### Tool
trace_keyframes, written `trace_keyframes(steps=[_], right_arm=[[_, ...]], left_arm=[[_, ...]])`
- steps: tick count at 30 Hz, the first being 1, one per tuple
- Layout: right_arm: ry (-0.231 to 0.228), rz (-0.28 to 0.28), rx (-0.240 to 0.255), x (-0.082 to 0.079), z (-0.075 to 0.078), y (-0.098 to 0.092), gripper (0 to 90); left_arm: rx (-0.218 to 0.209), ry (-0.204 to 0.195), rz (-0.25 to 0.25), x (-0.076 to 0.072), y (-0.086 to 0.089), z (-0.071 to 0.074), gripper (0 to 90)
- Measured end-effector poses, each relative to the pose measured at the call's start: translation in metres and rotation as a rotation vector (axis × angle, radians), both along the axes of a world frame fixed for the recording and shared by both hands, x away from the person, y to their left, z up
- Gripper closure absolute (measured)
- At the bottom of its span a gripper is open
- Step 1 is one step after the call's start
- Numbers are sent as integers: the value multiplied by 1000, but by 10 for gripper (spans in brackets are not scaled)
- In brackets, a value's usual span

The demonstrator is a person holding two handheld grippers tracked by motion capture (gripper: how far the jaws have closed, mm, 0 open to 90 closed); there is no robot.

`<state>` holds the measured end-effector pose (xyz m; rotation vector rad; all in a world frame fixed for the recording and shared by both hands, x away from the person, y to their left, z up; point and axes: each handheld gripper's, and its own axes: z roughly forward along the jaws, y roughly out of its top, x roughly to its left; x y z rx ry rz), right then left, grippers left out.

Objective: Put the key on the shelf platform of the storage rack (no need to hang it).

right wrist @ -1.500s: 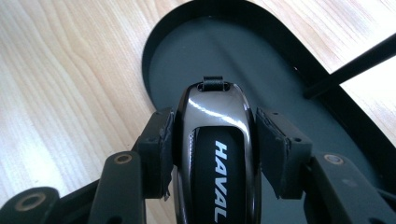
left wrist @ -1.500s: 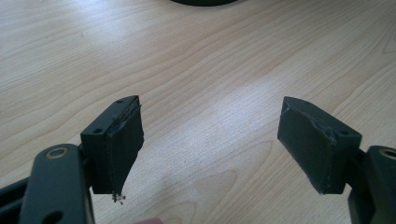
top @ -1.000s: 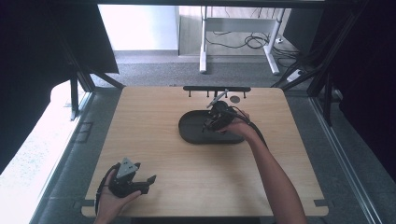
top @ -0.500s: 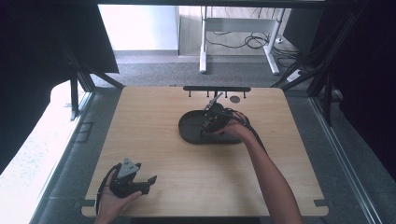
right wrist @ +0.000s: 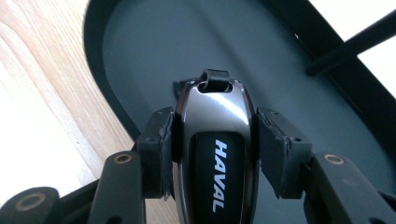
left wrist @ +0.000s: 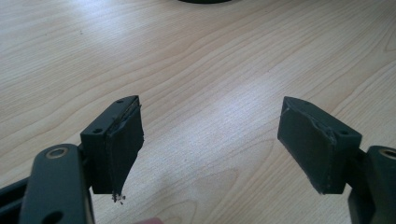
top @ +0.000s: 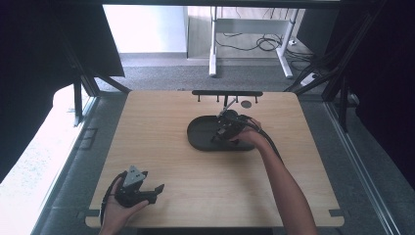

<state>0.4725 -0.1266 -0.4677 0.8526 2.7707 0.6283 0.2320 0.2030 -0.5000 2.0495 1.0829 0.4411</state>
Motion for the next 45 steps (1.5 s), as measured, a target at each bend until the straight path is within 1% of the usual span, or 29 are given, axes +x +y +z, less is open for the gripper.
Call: trace_keyframes(steps=[6, 9, 18, 21, 26, 30, 34, 37, 38, 39, 40, 41, 43, 44, 45], right_arm=[[4, -17, -22, 3, -7, -6, 493], [0, -15, -27, 4, -9, -8, 493], [5, -25, -45, 7, -17, -10, 493], [9, -24, -61, 8, -20, -10, 492], [17, -34, -72, 9, -24, -11, 492], [25, -26, -91, 10, -29, -13, 490], [23, -30, -102, 10, -32, -12, 487], [23, -37, -102, 10, -32, -12, 476], [19, -42, -93, 9, -31, -13, 471], [10, -48, -68, 9, -28, -13, 452], [2, -57, -59, 7, -24, -13, 445], [2, -57, -59, 7, -24, -13, 445], [-9, -55, -45, 4, -18, -13, 435], [-22, -48, -35, 0, -13, -13, 431], [-22, -48, -35, 0, -13, -13, 431]], left_arm=[[3, 6, -2, 0, -1, -1, 225], [3, 6, -3, 0, -1, -1, 225], [4, 7, -2, 0, -1, -1, 226], [3, 7, -2, 0, 0, -1, 226], [3, 7, -2, 0, 0, -1, 226], [3, 7, -2, 0, 0, -1, 226], [5, 9, -4, 0, -1, -1, 225], [4, 11, -4, 1, -1, -1, 225], [5, 12, -4, 1, -1, -1, 225], [6, 13, -4, 1, -1, -1, 225], [6, 12, -3, 1, -1, -2, 225], [8, 12, -7, 1, -1, -2, 225], [8, 11, -9, 1, -1, -1, 225], [8, 10, -9, 1, -2, -1, 225], [7, 11, -8, 0, -2, -1, 225]])
